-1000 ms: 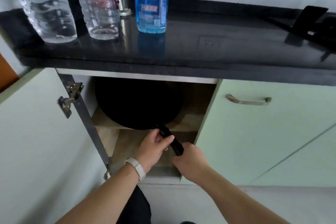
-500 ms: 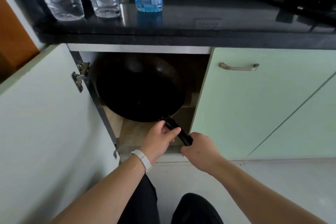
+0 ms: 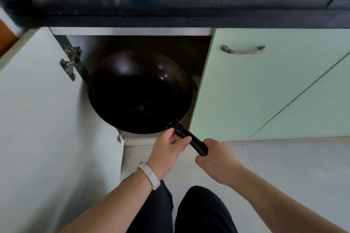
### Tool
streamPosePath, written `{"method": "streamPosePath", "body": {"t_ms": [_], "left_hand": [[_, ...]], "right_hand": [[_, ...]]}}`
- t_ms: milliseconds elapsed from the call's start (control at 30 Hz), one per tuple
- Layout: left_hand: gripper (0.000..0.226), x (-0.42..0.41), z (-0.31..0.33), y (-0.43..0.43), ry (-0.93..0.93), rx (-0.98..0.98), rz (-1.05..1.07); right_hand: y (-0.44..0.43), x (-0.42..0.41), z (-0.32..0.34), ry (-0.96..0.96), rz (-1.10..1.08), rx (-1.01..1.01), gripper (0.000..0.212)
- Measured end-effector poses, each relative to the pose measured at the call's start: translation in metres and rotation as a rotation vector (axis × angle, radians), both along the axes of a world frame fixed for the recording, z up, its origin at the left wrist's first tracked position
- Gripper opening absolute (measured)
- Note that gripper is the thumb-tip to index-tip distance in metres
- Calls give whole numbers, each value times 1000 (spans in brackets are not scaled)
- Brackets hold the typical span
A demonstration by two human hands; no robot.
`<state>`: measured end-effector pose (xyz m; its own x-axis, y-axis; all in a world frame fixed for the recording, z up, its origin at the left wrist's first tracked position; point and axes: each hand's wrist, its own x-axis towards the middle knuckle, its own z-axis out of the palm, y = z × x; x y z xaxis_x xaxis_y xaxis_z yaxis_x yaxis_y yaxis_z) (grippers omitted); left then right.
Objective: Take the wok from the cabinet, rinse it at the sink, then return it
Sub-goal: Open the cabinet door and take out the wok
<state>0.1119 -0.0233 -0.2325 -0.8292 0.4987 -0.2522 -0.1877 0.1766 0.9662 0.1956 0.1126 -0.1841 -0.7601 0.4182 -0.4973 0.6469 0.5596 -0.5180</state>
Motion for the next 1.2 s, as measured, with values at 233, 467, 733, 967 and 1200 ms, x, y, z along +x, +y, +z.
{"method": "streamPosePath", "body": {"t_ms": [233,467,733,967,1200], "left_hand": [[36,49,62,-11,-216,-76,13],[29,120,146,-16,-340,-183,-53],[24,195,254,-2,-418,-276,-160],[25,236,330,15,-385,-295,-248],[20,246,393,35,-313,-242,-330]], "right_hand": [[-5,40,77,-232,88,8,8],[-11,106,159,-321,73,-69,2],[1,189,264,-374,16,-76,5],[12,242,336,-347,-42,-35,3],[18,265,396,-274,-157,-24,1]]}}
